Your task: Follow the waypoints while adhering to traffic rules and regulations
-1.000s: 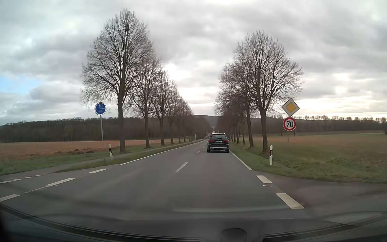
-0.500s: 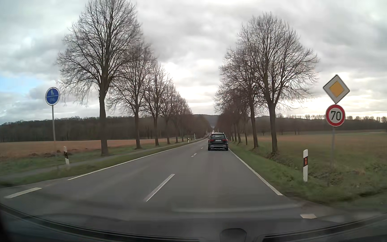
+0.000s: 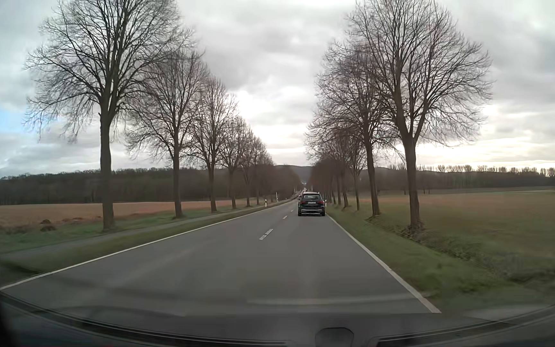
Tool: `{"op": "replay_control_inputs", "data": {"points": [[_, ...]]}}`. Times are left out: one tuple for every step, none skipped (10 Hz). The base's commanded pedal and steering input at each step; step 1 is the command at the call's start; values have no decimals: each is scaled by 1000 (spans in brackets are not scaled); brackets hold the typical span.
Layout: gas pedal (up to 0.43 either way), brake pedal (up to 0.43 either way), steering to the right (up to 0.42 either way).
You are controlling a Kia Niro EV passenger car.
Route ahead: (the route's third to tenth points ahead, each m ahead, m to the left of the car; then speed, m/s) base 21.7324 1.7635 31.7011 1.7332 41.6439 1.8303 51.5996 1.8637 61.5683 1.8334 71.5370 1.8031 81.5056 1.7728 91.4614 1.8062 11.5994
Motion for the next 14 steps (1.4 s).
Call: {"op": "replay_control_inputs", "data": {"points": [[461, 0, 4], [461, 0, 3], [461, 0, 3], [461, 0, 3], [461, 0, 4], [461, 0, 3], [461, 0, 4], [461, 0, 3], [461, 0, 3], [461, 0, 3], [461, 0, 3], [461, 0, 3], [461, 0, 3], [461, 0, 3]]}}
